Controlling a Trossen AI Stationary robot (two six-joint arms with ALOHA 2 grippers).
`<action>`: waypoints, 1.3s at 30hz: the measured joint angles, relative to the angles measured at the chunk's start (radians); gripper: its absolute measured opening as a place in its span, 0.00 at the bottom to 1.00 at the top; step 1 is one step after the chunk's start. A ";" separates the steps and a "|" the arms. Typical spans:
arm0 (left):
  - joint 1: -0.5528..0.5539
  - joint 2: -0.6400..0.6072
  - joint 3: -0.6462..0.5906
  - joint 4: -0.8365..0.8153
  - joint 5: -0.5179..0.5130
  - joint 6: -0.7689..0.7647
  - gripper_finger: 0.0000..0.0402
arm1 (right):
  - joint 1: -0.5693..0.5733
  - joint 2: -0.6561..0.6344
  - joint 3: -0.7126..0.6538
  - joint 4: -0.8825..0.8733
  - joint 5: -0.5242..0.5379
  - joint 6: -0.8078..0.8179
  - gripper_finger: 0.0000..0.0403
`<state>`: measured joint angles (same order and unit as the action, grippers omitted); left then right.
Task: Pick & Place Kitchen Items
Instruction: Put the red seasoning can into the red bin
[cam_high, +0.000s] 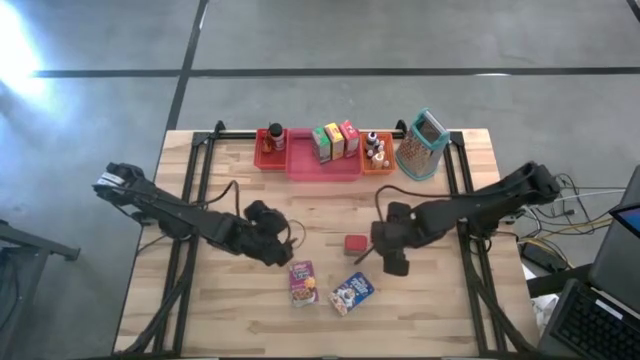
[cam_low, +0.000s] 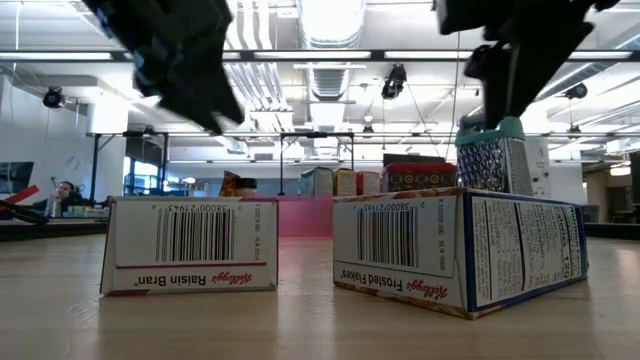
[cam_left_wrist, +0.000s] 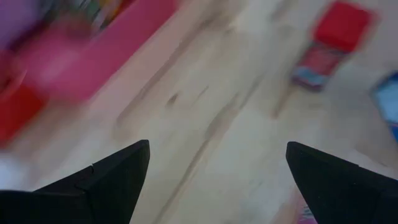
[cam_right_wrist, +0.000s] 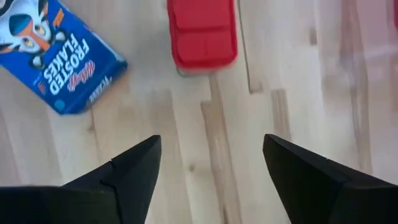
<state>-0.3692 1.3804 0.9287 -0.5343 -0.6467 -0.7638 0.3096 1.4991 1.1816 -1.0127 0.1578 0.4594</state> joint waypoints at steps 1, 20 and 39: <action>-0.001 0.002 0.000 0.050 0.001 0.080 0.95 | 0.004 -0.020 -0.012 -0.007 0.000 0.014 0.68; 0.034 0.020 0.000 0.568 0.207 0.622 0.95 | 0.033 -0.497 -0.362 0.011 0.085 0.148 0.51; 0.201 0.225 0.000 0.675 0.378 0.743 0.95 | 0.033 -0.625 -0.397 0.170 0.141 0.022 0.42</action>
<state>-0.1678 1.6052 0.9291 0.1407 -0.2690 -0.0203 0.3428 0.8745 0.7849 -0.8427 0.2989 0.4814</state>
